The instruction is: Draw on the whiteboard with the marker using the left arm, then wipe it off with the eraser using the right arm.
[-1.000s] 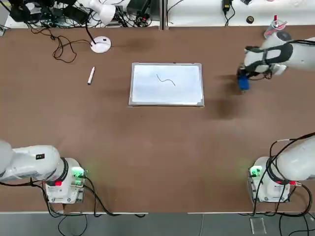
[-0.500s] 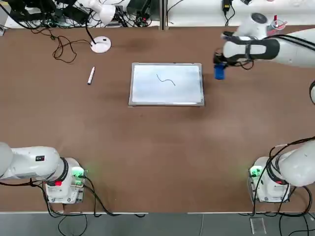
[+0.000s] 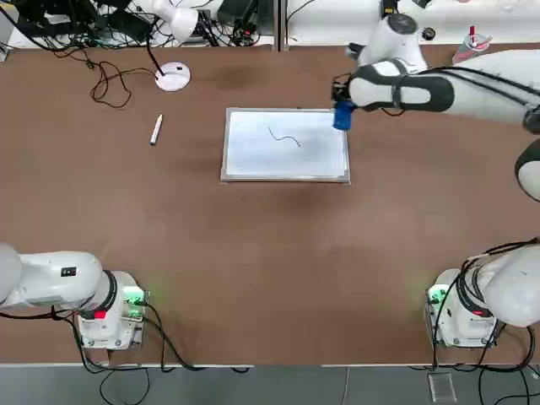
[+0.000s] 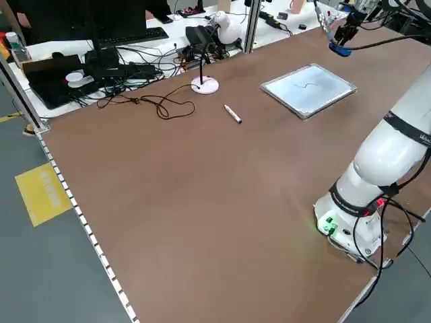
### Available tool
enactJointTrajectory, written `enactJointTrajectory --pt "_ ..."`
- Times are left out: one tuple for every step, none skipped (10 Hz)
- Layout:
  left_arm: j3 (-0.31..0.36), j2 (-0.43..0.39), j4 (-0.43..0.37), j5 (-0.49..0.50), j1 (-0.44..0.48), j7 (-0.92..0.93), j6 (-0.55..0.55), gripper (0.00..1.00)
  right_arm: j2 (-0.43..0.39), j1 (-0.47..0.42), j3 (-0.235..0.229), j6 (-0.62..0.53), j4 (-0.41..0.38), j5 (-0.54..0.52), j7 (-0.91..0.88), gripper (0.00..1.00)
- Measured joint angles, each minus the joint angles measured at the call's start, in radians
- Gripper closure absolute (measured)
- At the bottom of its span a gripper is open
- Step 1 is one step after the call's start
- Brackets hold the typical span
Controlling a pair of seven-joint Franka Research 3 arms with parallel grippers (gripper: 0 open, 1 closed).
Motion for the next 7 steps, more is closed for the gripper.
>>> enactJointTrajectory --pt "0.000 0.000 0.000 -0.005 0.000 0.000 0.000 0.00 0.033 0.024 -0.001 0.000 0.026 -0.001 0.025 0.45" --pt "0.000 0.001 -0.001 -0.007 0.000 0.000 0.000 0.00 0.070 0.044 -0.001 0.001 0.055 -0.009 0.050 0.45" --pt "0.000 0.002 -0.001 -0.007 0.000 0.000 0.002 0.00 0.113 0.064 -0.002 0.001 0.087 -0.027 0.081 0.45" --pt "0.000 0.003 -0.001 -0.008 0.000 0.000 0.003 0.00 0.157 0.081 -0.003 0.002 0.119 -0.050 0.119 0.45" --pt "0.000 0.004 -0.001 -0.010 0.000 0.000 0.003 0.00 0.202 0.095 -0.003 0.003 0.151 -0.078 0.160 0.45" --pt "0.001 0.004 -0.001 -0.016 0.000 0.000 0.003 0.00 0.241 0.107 -0.003 0.003 0.178 -0.102 0.192 0.45" --pt "0.001 0.005 -0.001 -0.022 0.001 0.000 0.003 0.00 0.269 0.116 -0.003 0.003 0.195 -0.118 0.212 0.45"
